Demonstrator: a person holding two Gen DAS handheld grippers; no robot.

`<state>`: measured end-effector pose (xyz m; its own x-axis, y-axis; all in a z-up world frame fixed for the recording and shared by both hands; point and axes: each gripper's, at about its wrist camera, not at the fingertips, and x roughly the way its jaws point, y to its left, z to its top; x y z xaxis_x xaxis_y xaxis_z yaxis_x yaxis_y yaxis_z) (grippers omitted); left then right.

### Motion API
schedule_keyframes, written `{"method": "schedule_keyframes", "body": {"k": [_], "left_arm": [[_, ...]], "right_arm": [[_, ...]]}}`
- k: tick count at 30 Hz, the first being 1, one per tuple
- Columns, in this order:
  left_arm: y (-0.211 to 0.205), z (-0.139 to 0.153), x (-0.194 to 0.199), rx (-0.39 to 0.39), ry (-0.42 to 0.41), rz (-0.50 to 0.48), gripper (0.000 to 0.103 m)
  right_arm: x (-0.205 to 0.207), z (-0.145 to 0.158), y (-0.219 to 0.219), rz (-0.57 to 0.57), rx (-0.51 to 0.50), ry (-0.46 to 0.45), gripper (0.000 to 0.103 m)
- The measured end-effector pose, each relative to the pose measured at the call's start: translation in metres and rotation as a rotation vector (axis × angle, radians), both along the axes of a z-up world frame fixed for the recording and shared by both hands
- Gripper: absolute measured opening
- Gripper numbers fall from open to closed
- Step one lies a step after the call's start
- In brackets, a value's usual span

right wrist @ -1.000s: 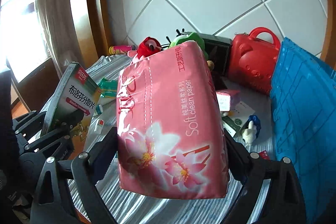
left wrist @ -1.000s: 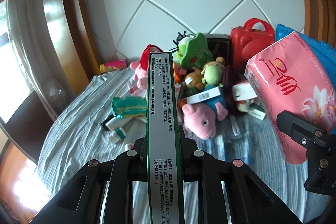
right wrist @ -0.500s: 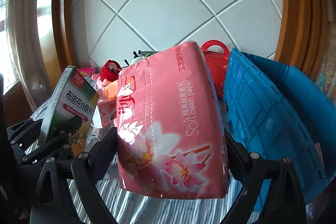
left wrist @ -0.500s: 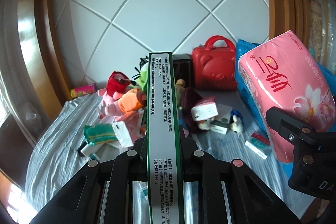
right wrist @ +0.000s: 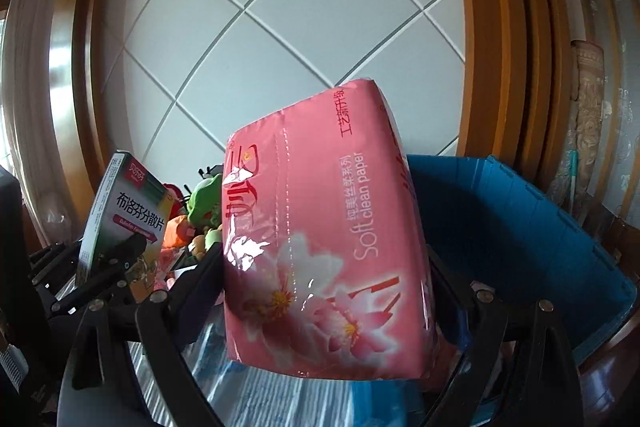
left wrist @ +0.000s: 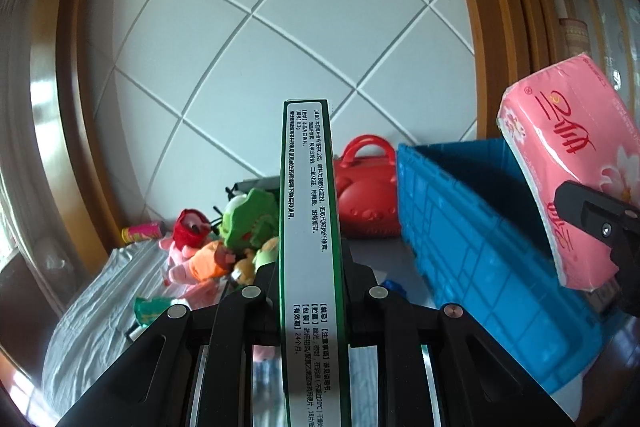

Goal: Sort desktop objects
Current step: 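Lift the ibuprofen box and pink tissue pack and carry both over the blue crate, then open both grippers to drop the box and tissue pack into the crate, then move both tools back from the crate toward the pile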

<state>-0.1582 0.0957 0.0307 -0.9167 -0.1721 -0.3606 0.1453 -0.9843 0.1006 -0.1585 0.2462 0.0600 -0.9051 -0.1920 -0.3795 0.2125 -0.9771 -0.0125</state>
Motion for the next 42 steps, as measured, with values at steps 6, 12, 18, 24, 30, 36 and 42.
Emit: {"method": "schedule_keyframes", "body": {"k": [6,12,18,24,30,36,42], "left_arm": [[0.11,0.039,-0.004,-0.003,0.066,-0.035,0.018],[0.198,0.052,-0.024,0.01,0.04,-0.086,0.018],[0.261,0.043,-0.05,0.001,-0.018,-0.133,0.018],[0.278,0.022,-0.074,0.009,-0.086,-0.155,0.019],[0.284,0.012,-0.083,0.006,-0.109,-0.147,0.029],[0.289,0.001,-0.091,0.003,-0.131,-0.141,0.083],[0.275,0.001,-0.086,0.028,-0.16,-0.145,0.086]], "right_arm": [[-0.017,0.012,0.107,-0.048,0.002,0.013,0.093],[-0.029,0.013,0.197,-0.118,0.017,0.003,0.093],[-0.054,-0.004,0.258,-0.183,0.013,-0.039,0.093],[-0.083,-0.027,0.285,-0.199,0.02,-0.102,0.093],[-0.107,-0.042,0.299,-0.211,0.022,-0.153,0.094],[-0.108,-0.044,0.304,-0.233,0.029,-0.148,0.103],[-0.106,-0.038,0.306,-0.243,0.008,-0.145,0.103]]}}
